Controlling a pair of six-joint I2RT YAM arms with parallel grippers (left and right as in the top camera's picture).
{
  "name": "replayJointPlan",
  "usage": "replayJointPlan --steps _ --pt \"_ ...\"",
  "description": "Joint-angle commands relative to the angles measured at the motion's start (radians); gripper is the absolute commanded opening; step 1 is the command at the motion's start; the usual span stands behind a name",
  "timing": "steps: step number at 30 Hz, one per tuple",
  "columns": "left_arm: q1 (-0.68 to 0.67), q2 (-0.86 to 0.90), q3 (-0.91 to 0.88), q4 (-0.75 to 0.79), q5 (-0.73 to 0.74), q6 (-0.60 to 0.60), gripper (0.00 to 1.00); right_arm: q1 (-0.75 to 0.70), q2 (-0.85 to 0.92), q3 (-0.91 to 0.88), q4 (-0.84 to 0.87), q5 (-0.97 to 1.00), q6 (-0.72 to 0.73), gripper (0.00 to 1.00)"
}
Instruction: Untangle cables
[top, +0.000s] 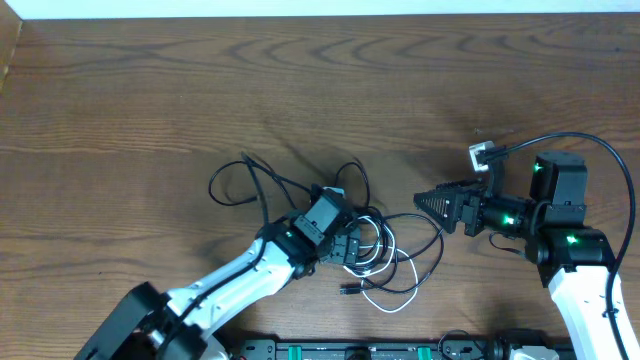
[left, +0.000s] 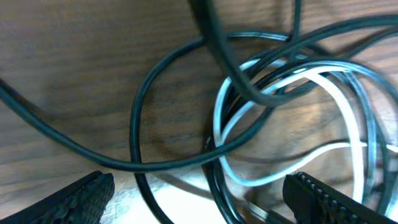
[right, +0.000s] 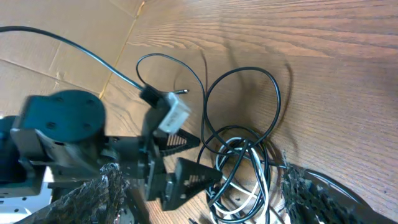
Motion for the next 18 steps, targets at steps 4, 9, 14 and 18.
replayJointPlan --steps 4,9,14,18 --pt "-0.014 0.101 0.008 0.008 -0.035 -0.05 0.92 0.015 -0.01 0.014 -0.013 -0.002 -0.011 0.8" --pt "-0.014 0.109 0.008 0.015 -0.035 -0.049 0.91 0.014 -0.01 0.014 -0.016 -0.002 -0.011 0.8" --pt "-0.014 0.109 0.008 0.015 -0.034 -0.049 0.39 0.014 -0.01 0.014 -0.016 0.001 -0.011 0.8" --pt "-0.014 0.109 0.008 0.015 -0.035 -0.048 0.19 0.015 -0.01 0.014 -0.016 0.001 -0.011 0.8"
